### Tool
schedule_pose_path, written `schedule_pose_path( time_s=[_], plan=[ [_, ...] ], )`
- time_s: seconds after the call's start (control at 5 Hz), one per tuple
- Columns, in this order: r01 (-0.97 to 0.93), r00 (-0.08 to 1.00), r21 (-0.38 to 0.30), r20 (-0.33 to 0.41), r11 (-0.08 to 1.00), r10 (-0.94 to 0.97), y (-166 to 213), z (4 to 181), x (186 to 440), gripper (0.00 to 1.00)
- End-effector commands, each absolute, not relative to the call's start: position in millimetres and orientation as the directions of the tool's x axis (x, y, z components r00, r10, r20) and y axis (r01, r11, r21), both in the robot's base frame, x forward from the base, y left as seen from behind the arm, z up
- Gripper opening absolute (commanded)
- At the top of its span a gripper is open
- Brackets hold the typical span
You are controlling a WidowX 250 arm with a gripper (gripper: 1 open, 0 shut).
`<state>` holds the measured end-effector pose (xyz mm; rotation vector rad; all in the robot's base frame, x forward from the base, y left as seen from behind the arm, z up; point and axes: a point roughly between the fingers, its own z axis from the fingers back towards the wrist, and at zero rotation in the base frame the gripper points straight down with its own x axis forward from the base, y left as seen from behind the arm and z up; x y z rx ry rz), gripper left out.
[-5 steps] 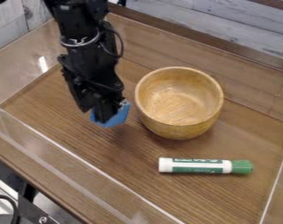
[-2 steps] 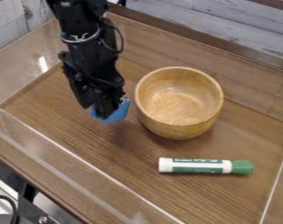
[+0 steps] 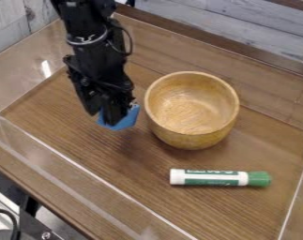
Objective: Remove the blue block from inside the brown bowl and put it on the table
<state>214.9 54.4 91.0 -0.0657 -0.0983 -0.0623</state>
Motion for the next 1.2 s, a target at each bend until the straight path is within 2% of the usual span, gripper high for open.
schedule_pose_path(
  time_s=[0.0, 0.4, 0.6, 1.0],
  plan=[
    [0.052, 0.989, -0.051, 0.138, 0.997, -0.044, 60, 100.6, 224, 0.0],
    [0.042, 0.991, -0.055, 0.132, 0.998, -0.034, 64, 99.2, 225, 0.0],
    [0.036, 0.991, -0.058, 0.13, 0.998, -0.028, 65, 99.0, 225, 1.0],
    [0.02, 0.988, -0.075, 0.153, 0.997, -0.008, 65, 115.6, 232, 1.0]
  ],
)
